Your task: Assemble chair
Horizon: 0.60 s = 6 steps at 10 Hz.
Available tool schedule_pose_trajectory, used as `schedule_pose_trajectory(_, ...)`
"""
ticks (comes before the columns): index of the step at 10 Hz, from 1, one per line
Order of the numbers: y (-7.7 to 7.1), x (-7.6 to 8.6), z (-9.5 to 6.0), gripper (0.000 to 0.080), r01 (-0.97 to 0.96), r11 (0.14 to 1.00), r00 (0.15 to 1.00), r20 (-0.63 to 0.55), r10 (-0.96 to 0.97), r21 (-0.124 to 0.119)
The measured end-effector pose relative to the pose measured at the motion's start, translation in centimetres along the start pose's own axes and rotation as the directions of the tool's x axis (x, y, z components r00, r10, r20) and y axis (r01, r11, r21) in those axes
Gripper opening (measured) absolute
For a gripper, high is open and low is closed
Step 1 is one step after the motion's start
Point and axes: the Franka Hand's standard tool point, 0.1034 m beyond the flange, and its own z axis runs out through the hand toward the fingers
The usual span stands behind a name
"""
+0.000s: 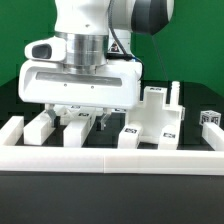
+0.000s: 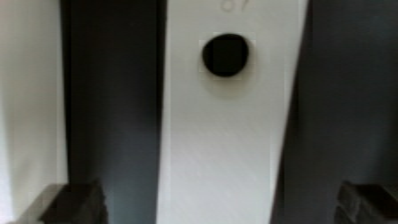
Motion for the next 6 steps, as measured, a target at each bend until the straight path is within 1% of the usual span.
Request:
schedule_pose_trajectory(3,0.16,-0.22,0.94,0.0648,0.002,1.0,1.0,0.0,-0.002,-0.011)
schedule_pose_trajectory(6,0.15,-0.23,0.95,0.0648,0.002,1.0,1.0,0.001,-0.002,-0.011)
